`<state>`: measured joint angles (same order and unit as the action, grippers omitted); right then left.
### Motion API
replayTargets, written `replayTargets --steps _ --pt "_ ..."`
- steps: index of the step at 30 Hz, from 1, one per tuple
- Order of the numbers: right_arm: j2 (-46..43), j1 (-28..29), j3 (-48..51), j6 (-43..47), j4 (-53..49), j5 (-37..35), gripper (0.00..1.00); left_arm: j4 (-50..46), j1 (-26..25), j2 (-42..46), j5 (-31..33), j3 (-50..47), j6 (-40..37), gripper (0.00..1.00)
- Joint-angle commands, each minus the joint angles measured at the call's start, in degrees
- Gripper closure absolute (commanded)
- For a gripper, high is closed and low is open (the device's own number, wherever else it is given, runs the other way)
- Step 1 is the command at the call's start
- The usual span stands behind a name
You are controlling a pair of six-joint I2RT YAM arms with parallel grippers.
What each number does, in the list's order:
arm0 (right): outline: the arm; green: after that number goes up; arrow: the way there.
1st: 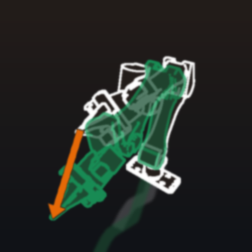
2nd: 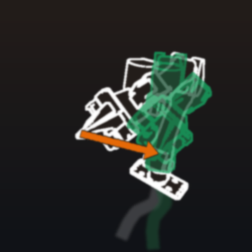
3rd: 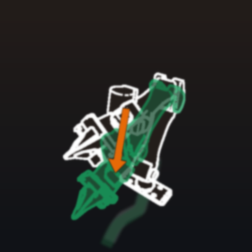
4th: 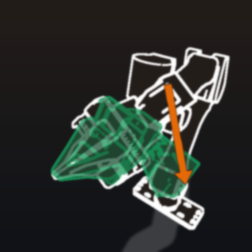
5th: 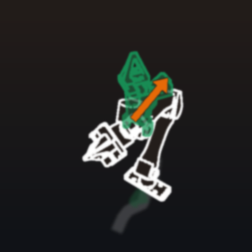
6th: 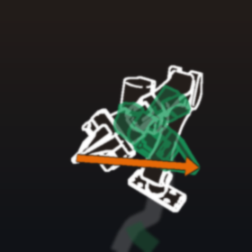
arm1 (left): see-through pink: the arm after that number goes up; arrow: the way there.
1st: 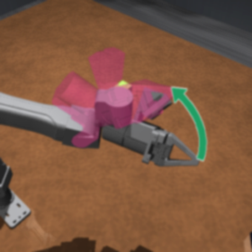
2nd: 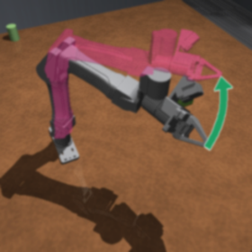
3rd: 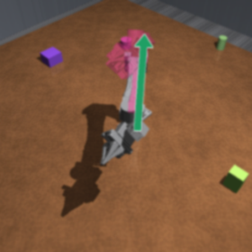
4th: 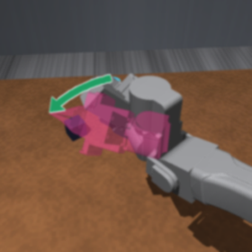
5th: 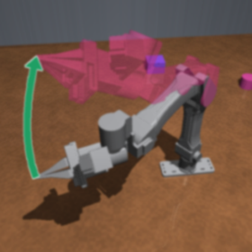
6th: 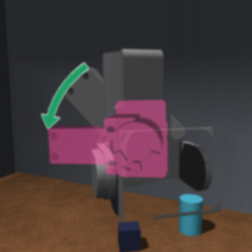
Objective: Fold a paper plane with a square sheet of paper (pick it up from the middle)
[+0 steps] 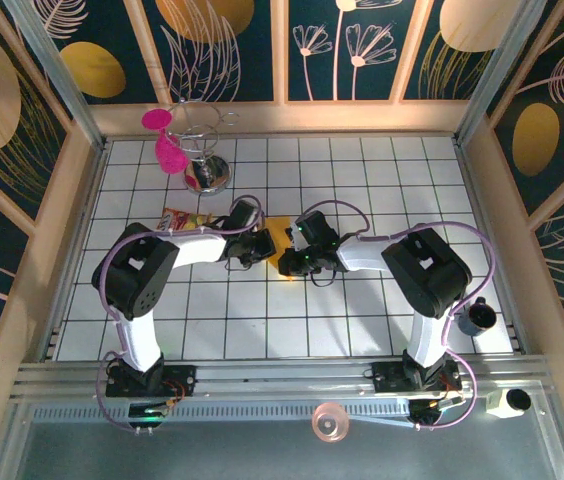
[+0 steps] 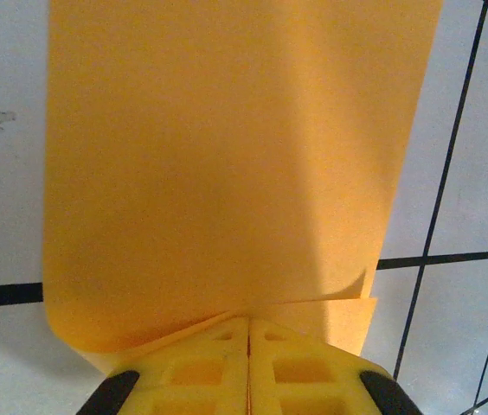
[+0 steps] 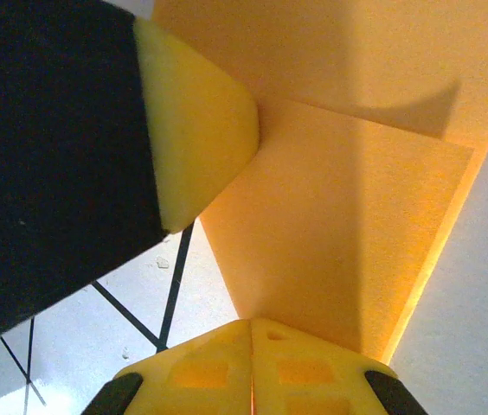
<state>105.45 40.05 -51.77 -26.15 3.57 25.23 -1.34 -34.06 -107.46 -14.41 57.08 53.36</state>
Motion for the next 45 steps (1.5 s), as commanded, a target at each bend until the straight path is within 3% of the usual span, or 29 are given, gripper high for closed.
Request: replayTargets --steps 1,15,23,30,36,45 --pt "1.1 -0.6 0.4 -1.2 -3.5 -0.5 0.92 -3.3 0.4 -1.9 1.0 0.7 -1.8 0.93" --pt "-3.4 -0.9 5.4 -0.5 -5.3 0.8 0.91 -6.3 0.5 -3.9 3.5 0.4 -3.1 0.96" --pt "-9.0 -0.9 10.9 -2.3 -5.5 1.5 0.91 -5.4 0.5 -3.9 2.8 0.0 -3.2 0.97" --pt "-18.0 -0.6 8.6 -6.7 -2.0 -0.3 0.93 -4.1 0.5 -3.5 1.2 0.0 -3.3 0.96" --pt "-12.3 -0.6 4.1 -8.6 -0.6 -1.3 1.0 -3.0 0.5 -3.2 0.0 -0.2 -2.8 0.96" --pt "-4.6 -1.3 -0.9 -7.1 -3.3 -3.0 1.0 -1.9 0.4 -2.7 -1.4 0.2 -2.4 0.96"
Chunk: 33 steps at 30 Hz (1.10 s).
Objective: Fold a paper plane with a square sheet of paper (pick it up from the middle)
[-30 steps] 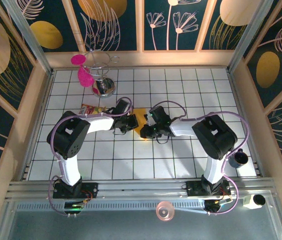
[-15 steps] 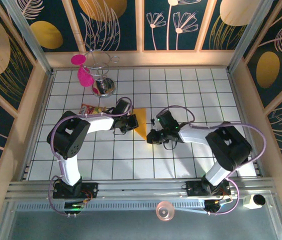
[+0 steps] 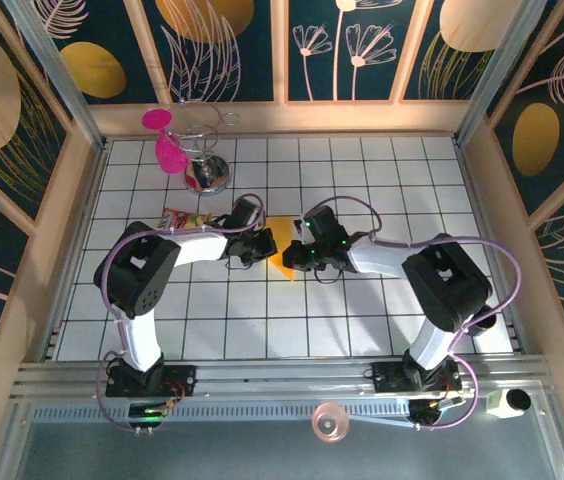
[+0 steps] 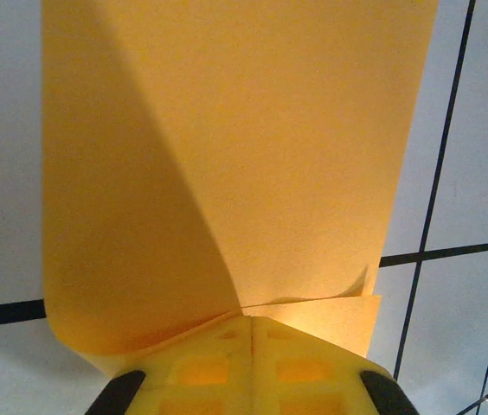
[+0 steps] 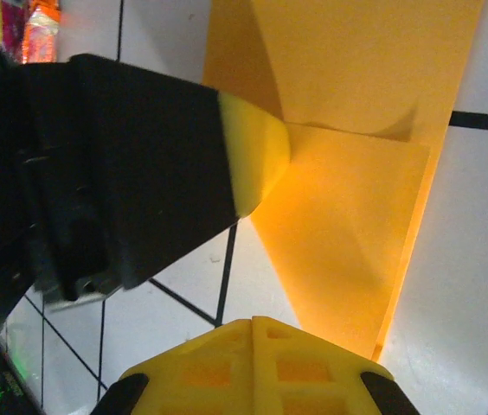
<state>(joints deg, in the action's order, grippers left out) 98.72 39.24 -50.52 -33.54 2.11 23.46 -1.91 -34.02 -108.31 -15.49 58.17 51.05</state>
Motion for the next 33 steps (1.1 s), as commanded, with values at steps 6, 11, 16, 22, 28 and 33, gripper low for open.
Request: replayTargets --steps 6,11,16,22,28,33 --pt "5.3 -0.6 -2.2 1.9 -3.0 0.8 1.0 -1.3 0.4 -1.4 -0.7 -0.3 -1.0 0.96" --pt "7.4 -0.7 -1.9 3.5 -6.3 -1.0 1.0 -0.7 0.4 -0.3 -0.8 0.1 -2.6 0.96" --pt "8.9 -0.7 -1.7 3.7 -9.0 -3.1 1.0 2.0 -0.3 6.6 0.9 -0.6 -5.4 0.93" --pt "8.9 -0.7 -1.8 3.6 -10.4 -3.6 1.0 8.7 -0.7 15.5 1.8 -8.7 -4.4 0.93" --pt "9.5 -0.7 -1.8 3.0 -10.5 -3.5 1.0 11.0 -1.6 13.9 -2.1 -11.2 -2.5 0.94" --pt "9.8 -0.7 -1.7 3.0 -10.6 -3.1 1.0 11.9 -1.8 10.5 -4.5 -10.9 -1.4 0.96"
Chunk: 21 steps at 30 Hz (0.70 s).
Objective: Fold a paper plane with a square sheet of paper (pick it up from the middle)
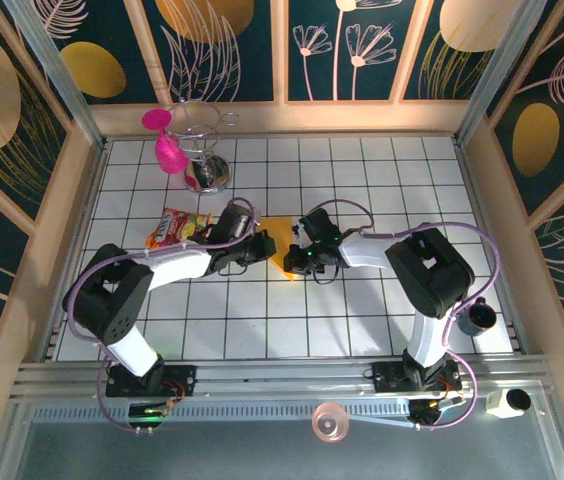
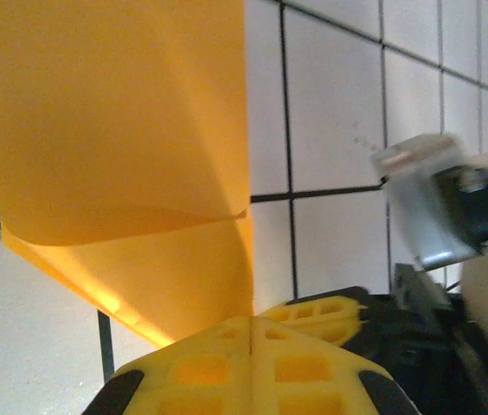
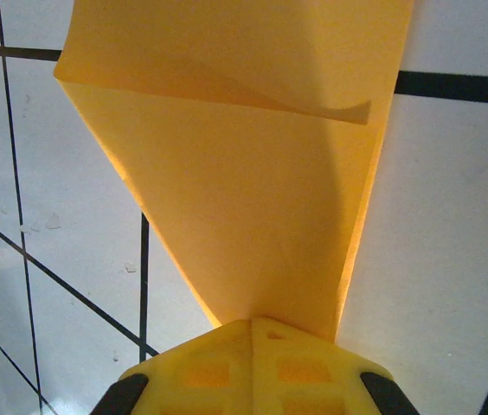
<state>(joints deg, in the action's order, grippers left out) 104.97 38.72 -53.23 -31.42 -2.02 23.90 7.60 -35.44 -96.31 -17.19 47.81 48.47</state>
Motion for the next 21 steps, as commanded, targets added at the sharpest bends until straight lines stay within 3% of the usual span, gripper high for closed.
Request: replayTargets --steps 1,12,21 --pt "3.6 -0.2 0.9 1.0 -6.5 -3.4 1.0 2.9 -0.6 -2.8 -3.3 -0.5 1.4 0.96" --pt "4.5 -0.1 1.3 1.0 -6.8 -3.3 1.0 2.0 -1.0 -7.4 -3.9 0.4 1.1 0.96" --pt "5.5 -0.3 2.1 3.5 -10.5 -6.4 1.0 -7.1 -0.5 -10.8 1.8 4.8 -2.8 0.96"
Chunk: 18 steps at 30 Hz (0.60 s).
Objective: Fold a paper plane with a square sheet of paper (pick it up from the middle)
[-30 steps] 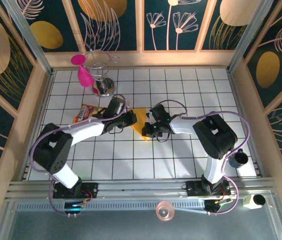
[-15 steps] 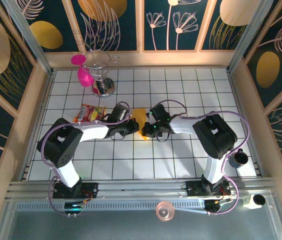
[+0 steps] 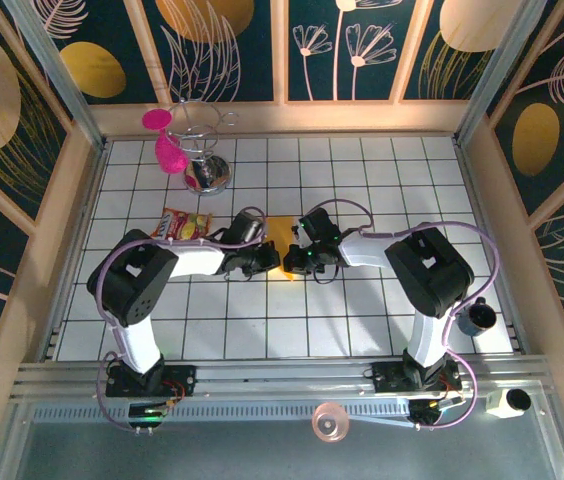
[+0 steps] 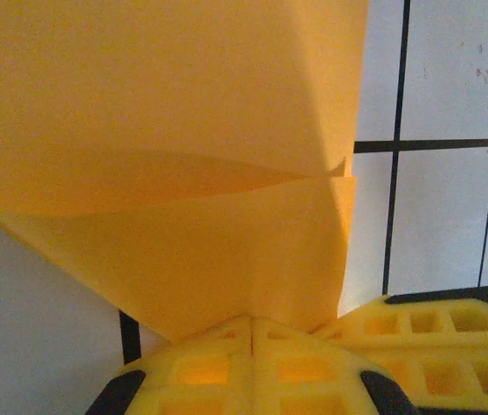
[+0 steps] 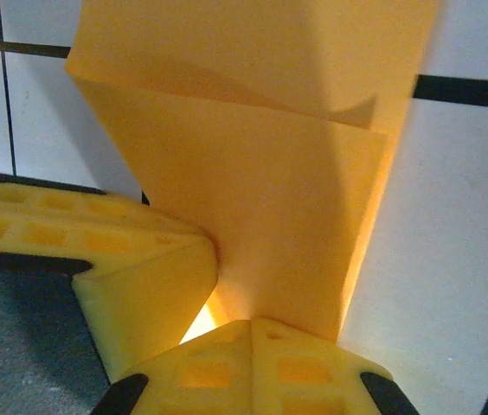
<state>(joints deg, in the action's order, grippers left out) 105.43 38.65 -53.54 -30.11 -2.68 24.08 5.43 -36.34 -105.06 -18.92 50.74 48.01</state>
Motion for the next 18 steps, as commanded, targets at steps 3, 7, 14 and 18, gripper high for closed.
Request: replayTargets --steps 3,7,14,18 --pt "5.2 -0.2 3.0 2.8 -10.7 -7.8 1.0 -6.3 1.5 -2.6 4.3 2.2 -2.6 0.96" --pt "5.6 -0.4 3.6 3.5 -11.5 -9.4 1.0 -7.7 3.9 -3.3 4.6 2.8 -3.0 0.96" --pt "5.7 -0.3 4.4 4.1 -12.0 -11.1 1.0 -10.6 8.6 -4.2 6.0 3.9 -5.2 0.96" --pt "5.6 -0.3 4.7 4.3 -12.0 -11.5 1.0 -12.5 10.6 -5.2 7.6 6.1 -6.5 0.96"
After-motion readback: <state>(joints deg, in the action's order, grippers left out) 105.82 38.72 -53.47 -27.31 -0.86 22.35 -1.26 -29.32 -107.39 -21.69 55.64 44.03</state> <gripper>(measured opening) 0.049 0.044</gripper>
